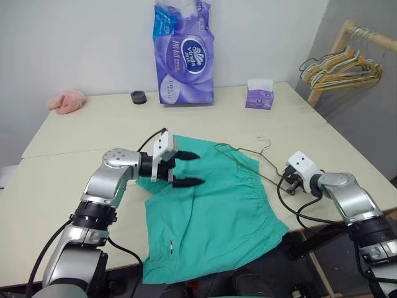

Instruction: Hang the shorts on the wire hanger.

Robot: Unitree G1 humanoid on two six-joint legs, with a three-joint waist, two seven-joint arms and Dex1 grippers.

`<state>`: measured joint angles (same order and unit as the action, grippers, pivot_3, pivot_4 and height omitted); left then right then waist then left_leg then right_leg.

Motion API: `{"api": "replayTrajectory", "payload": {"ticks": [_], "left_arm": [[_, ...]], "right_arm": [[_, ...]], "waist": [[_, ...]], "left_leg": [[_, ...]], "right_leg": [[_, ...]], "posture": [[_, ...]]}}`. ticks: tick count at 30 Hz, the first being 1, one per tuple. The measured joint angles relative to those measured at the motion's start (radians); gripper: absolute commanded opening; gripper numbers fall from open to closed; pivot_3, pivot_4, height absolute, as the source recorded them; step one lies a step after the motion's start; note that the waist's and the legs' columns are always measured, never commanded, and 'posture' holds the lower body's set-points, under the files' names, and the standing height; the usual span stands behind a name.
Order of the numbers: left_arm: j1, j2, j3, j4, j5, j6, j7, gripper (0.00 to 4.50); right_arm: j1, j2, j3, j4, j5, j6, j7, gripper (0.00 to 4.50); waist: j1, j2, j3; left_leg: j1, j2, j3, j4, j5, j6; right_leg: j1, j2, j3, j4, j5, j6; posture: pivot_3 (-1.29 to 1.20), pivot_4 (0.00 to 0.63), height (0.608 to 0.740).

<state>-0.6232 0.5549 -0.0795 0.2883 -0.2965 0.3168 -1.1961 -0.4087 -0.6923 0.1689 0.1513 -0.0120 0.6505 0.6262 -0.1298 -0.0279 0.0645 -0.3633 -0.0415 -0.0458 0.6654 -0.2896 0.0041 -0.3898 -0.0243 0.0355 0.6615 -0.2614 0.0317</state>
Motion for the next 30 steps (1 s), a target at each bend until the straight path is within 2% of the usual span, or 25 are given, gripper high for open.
{"api": "replayTrajectory", "payload": {"ticks": [4,9,12,18,30], "left_arm": [[-0.083,-0.008,0.072,0.125,0.012,-0.026,0.118,4.5],[-0.2,-0.003,0.146,0.268,-0.016,0.008,0.151,4.5],[-0.219,0.013,0.143,0.295,-0.02,0.05,0.087,4.5],[-0.212,0.102,0.044,0.302,-0.014,0.137,-0.163,4.5],[-0.114,0.108,-0.08,0.129,-0.018,0.258,-0.345,4.5]], "right_arm": [[0.001,-0.035,-0.042,-0.077,-0.017,-0.012,-0.032,0.05],[0.009,-0.16,-0.071,-0.253,-0.073,-0.132,-0.023,0.05],[0.04,-0.201,-0.057,-0.338,-0.127,-0.255,-0.016,0.05],[0.107,-0.269,0.012,-0.366,-0.278,-0.578,-0.018,0.05],[0.067,-0.211,0.01,-0.372,-0.366,-0.753,-0.023,0.05]], "waist": [[0.002,0.006,0.003],[0.003,0.008,0.005],[-0.005,0.008,0.005],[-0.012,0.009,0.006],[-0.015,0.009,0.006]], "left_leg": [[-0.001,0.0,0.0,0.0,0.0,0.0],[-0.001,0.0,0.0,-0.001,0.0,0.0],[-0.001,0.0,0.0,-0.001,0.0,0.0],[-0.001,0.0,0.001,-0.001,0.0,0.0],[-0.001,0.0,0.001,0.0,0.0,0.0]], "right_leg": [[-0.001,0.0,0.0,0.0,0.0,0.0],[-0.002,0.0,0.0,0.001,0.0,0.0],[-0.002,0.0,0.0,0.0,0.0,0.001],[-0.002,0.001,0.0,0.0,0.0,0.001],[-0.002,0.001,0.001,0.0,-0.001,0.0]], "posture": [[-0.18,0.051,0.74],[-0.19,0.051,0.74],[-0.2,0.052,0.74],[-0.2,0.052,0.74],[-0.22,0.048,0.74]]}}
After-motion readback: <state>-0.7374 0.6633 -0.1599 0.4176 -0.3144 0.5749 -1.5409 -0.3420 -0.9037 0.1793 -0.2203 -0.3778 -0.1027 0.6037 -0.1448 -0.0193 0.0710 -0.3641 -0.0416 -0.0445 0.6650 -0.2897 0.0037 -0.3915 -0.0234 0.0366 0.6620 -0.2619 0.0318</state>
